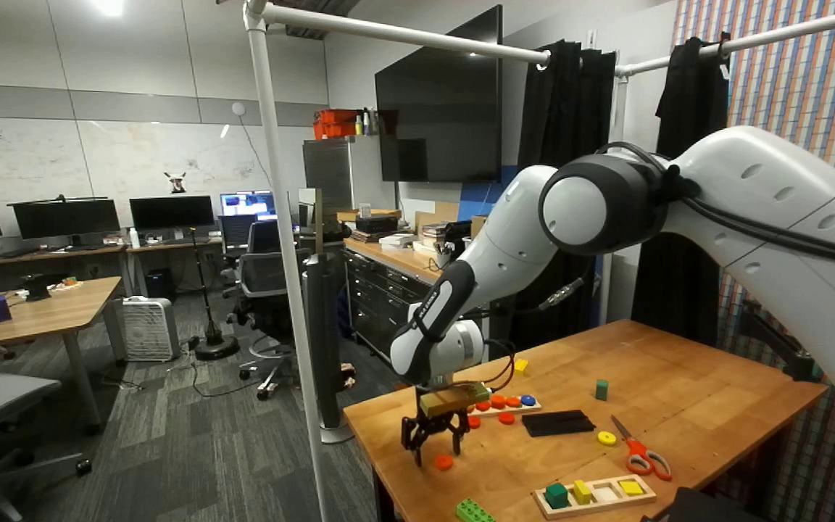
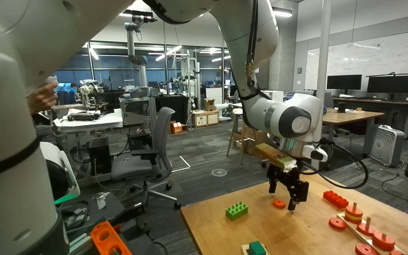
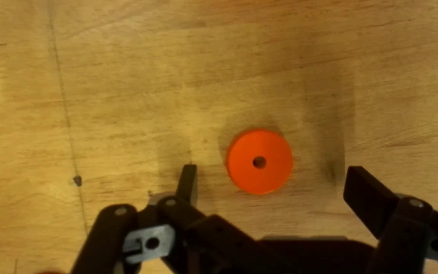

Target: Stack the orange circle on the wooden object.

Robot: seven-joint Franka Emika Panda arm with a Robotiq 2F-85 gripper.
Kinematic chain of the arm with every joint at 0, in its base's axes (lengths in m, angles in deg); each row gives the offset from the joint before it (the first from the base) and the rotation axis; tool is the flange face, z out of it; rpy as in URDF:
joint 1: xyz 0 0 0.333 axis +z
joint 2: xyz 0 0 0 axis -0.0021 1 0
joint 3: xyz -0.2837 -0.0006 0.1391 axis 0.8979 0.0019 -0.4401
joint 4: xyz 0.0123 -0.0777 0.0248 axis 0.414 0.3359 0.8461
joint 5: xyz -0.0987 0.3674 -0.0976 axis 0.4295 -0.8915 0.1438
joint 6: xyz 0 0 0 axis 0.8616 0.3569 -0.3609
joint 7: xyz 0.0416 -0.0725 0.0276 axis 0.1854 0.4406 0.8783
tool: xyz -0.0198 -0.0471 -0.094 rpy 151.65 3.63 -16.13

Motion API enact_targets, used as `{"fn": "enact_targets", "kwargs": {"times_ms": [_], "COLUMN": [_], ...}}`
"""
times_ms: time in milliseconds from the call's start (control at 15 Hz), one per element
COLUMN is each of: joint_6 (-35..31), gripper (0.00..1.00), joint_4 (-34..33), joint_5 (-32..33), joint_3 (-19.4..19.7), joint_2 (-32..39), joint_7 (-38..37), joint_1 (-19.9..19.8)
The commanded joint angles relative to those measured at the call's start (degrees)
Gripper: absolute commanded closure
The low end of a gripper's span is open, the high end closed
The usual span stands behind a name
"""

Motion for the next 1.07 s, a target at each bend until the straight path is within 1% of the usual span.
{"fn": "enact_targets", "kwargs": {"times_ms": [0, 400, 467, 533, 600, 667, 1000], "joint_6": [-0.28, -0.63, -0.72, -0.77, -0.84, -0.91, -1.08], "gripper": [0.00, 0.00, 0.03, 0.26, 0.27, 0.30, 0.70], "joint_4": [2.77, 4.21, 4.38, 4.61, 4.90, 5.16, 6.29], "joint_5": [-1.77, -2.96, -2.89, -2.79, -2.78, -2.77, -2.82], "joint_3": [-0.88, -1.05, -0.95, -0.84, -0.83, -0.83, -0.77], "joint_2": [-2.53, -3.35, -3.49, -3.68, -3.93, -4.15, -5.11], "joint_7": [0.59, 0.68, 0.74, 0.72, 0.78, 0.82, 0.92], "joint_1": [-0.89, -1.04, -0.94, -0.84, -0.83, -0.84, -0.98]}}
